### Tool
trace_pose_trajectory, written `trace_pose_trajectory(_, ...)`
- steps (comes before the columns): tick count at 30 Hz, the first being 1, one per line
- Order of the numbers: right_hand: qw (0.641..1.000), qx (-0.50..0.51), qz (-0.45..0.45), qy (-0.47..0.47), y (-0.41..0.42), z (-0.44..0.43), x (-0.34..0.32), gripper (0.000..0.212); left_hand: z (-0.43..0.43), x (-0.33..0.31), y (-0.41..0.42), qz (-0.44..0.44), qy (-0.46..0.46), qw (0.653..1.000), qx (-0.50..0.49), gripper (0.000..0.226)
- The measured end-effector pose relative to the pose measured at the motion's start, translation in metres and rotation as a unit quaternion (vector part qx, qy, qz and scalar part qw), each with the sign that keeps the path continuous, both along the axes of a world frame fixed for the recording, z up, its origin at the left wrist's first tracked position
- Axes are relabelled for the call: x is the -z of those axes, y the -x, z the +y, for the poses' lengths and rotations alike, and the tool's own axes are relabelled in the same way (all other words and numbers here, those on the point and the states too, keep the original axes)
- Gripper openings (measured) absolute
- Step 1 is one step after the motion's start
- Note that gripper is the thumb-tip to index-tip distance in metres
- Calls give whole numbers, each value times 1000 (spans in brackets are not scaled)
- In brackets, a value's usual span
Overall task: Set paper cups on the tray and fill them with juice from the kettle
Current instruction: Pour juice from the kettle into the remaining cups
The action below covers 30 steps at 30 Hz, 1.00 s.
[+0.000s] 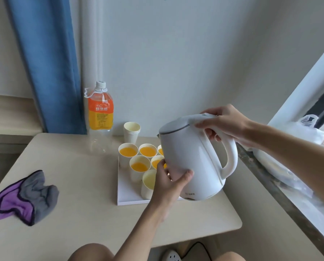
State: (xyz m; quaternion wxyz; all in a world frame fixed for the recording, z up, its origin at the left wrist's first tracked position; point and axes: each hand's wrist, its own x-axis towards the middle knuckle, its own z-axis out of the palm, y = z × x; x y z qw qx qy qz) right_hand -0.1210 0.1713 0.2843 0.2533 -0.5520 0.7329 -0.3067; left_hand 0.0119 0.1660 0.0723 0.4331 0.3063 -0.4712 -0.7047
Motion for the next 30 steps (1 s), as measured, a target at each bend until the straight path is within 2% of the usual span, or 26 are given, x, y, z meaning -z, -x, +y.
trace_pose_trajectory(5, 1000, -18, 19, -4, -2, -10, 7, 35, 2, 4, 2, -4, -9, 1000, -2, 75)
trace_pose_trajectory(11, 999, -37, 38, -7, -11, -24, 10, 35, 1, 6, -4, -5, -14, 1000, -10, 59)
trace_pose_trajectory(24, 995, -26, 91, -29, -22, -40, 17, 24, -4, 15, -7, 18, -36, 999, 20, 61)
trace_pose_trajectory(30, 993, -19, 107, -38, -25, -46, 18, 25, -7, 20, -4, 24, -37, 999, 25, 73)
